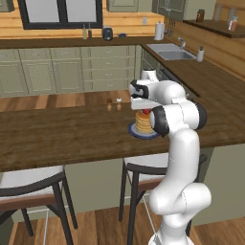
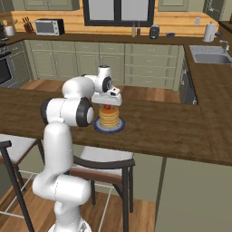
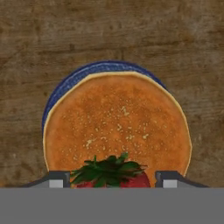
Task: Take the strawberry from the fridge and place it on top of the pancake, located on the dining counter.
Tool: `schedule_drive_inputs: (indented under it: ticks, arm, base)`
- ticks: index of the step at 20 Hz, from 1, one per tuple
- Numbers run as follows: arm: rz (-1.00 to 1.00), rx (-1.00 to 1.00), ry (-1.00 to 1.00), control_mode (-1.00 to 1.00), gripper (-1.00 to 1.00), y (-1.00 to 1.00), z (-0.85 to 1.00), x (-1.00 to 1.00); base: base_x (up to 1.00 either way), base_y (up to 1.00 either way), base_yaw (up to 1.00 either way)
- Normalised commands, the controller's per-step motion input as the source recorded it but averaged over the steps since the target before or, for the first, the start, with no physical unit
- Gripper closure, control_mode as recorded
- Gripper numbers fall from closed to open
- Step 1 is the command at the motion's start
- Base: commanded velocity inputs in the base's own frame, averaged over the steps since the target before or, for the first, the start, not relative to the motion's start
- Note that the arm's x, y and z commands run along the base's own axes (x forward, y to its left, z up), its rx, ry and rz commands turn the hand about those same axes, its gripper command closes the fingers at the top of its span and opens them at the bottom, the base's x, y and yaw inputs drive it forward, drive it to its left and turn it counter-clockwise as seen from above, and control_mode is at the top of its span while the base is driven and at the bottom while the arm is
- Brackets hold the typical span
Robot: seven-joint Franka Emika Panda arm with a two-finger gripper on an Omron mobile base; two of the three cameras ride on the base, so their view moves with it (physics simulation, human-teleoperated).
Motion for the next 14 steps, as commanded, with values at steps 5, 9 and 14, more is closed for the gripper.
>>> schedule_drive_inputs:
  ticks: [5, 9, 14]
  arm:
    - [0.0, 0.0, -0.03, -1.0, -1.0, 0.0, 0.0, 0.0]
    - [0.0, 0.0, -0.03, -1.0, -1.0, 0.01, 0.02, 0.0]
    - [-0.02, -0.01, -0.13, -1.0, -1.0, 0.01, 0.18, -0.36]
  base:
    - [0.0, 0.0, 0.0]
    - [0.0, 0.0, 0.0]
    - [0.0, 0.0, 0.0]
